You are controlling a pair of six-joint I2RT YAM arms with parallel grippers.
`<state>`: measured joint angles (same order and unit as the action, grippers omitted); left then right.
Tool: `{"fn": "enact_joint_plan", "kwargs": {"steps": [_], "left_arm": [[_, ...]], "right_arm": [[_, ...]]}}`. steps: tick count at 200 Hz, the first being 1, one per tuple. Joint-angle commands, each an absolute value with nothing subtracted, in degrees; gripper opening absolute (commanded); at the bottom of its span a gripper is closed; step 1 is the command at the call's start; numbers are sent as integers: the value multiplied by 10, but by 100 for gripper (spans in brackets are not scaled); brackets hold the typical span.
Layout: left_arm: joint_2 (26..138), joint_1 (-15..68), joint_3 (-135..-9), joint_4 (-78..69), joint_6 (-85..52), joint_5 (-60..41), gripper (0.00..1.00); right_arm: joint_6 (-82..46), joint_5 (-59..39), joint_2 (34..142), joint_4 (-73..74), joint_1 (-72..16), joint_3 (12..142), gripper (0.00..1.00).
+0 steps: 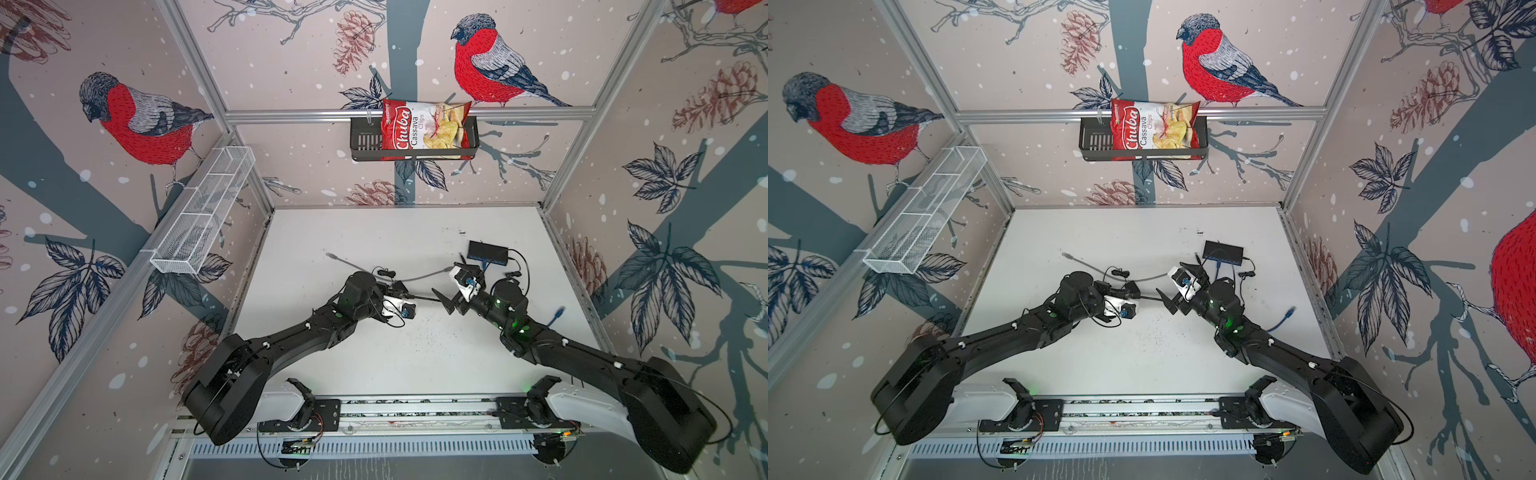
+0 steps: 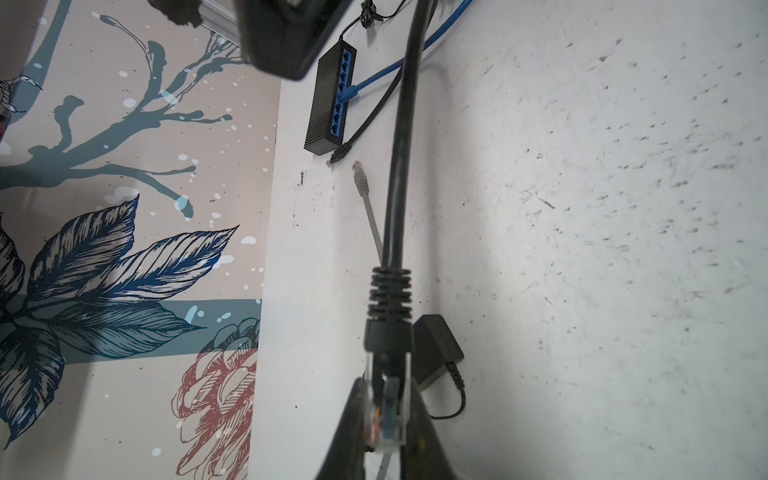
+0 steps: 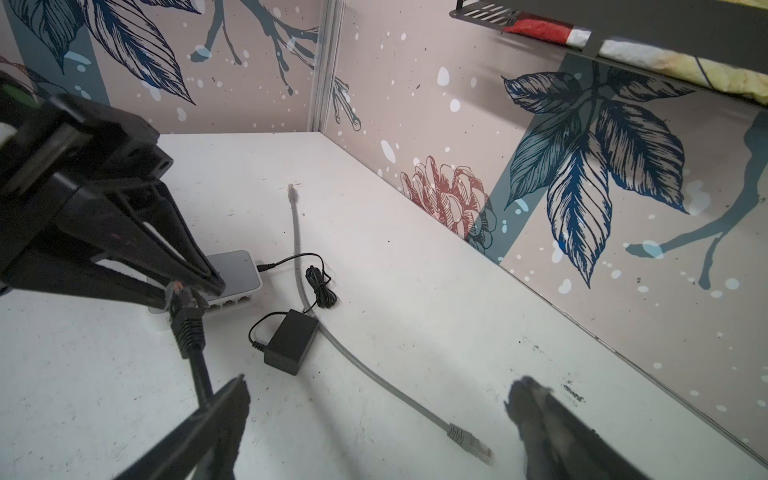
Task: Insert the plug into the switch port
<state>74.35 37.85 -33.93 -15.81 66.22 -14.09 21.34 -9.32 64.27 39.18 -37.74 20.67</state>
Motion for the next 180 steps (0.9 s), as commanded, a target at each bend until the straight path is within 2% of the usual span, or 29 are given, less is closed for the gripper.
{"fn": "enact_joint_plan", "kwargs": {"steps": [1, 37, 71, 94, 125, 180], "left_arm": [[735, 378, -351, -127, 643, -165, 10], [730, 378, -373, -68, 631, -185, 10], [727, 378, -378, -51, 628, -191, 10], [727, 378, -379, -43, 626, -197, 10], [729, 376, -382, -38, 621, -207, 9], [736, 376, -393, -23, 621, -218, 9]], "right_arm": [[259, -116, 642, 427, -390, 197, 98], [328, -129, 664, 439, -429, 190, 85], [374, -183, 679, 475, -436, 180, 77], [388, -210, 693, 474, -436, 189, 66], [400, -236, 715, 478, -441, 199, 62], [399, -266, 759, 490, -448, 213, 47]]}}
